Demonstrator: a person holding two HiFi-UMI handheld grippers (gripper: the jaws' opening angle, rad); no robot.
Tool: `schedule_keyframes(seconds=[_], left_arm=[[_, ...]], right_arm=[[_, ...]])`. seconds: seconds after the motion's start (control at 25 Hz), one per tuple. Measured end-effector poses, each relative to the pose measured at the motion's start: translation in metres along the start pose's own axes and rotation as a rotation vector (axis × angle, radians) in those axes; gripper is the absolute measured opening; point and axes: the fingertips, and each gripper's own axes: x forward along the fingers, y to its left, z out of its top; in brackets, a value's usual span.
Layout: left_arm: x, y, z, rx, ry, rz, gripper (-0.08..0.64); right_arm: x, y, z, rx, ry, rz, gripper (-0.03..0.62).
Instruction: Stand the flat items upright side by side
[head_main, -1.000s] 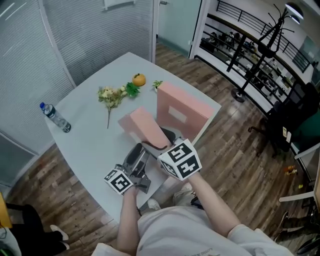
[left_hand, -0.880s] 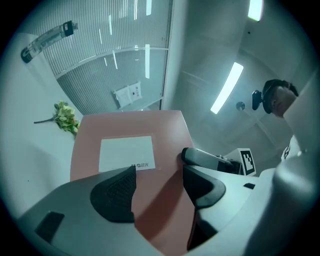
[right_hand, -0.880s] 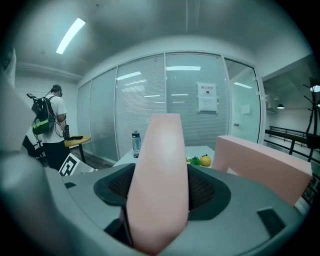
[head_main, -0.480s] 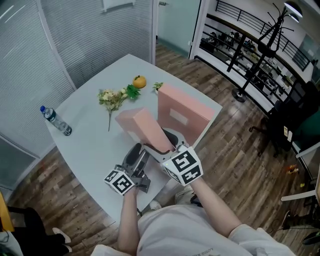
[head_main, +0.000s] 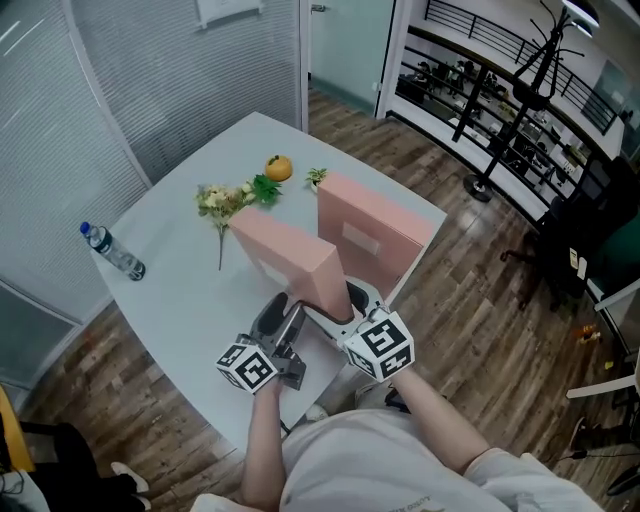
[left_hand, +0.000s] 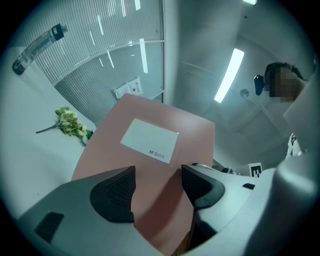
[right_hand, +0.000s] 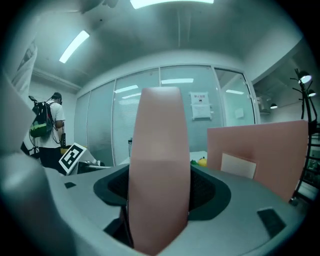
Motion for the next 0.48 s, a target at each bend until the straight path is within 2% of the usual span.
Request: schedule_keyframes(seconds=[0.2,0.36,0.4,0.48], left_arm=[[-0.001,0.008,-0.02,-0.011,0.072,0.018,0.284],[-0.004,0.016,-0.053,0.106,0.241,0.095,0.268],[-0.005,0.016,-0.056,0.108,0.255,0.096,0.262],[-0.005,0.017,-0.053,0.048,0.22,0.074,0.262]], right_arm=[[-0.001,-0.002,-0.02,-0.043,0.049,0.011,0.324],[-0.008,-0.007,-0.065,0.019,0.1,0.016,0.324],[-0.009,-0.007,-0.071,0.036,0.094,0.021,0.324],[-0.01,-0.007,-0.074,0.042,0.082,0.027,0.325]])
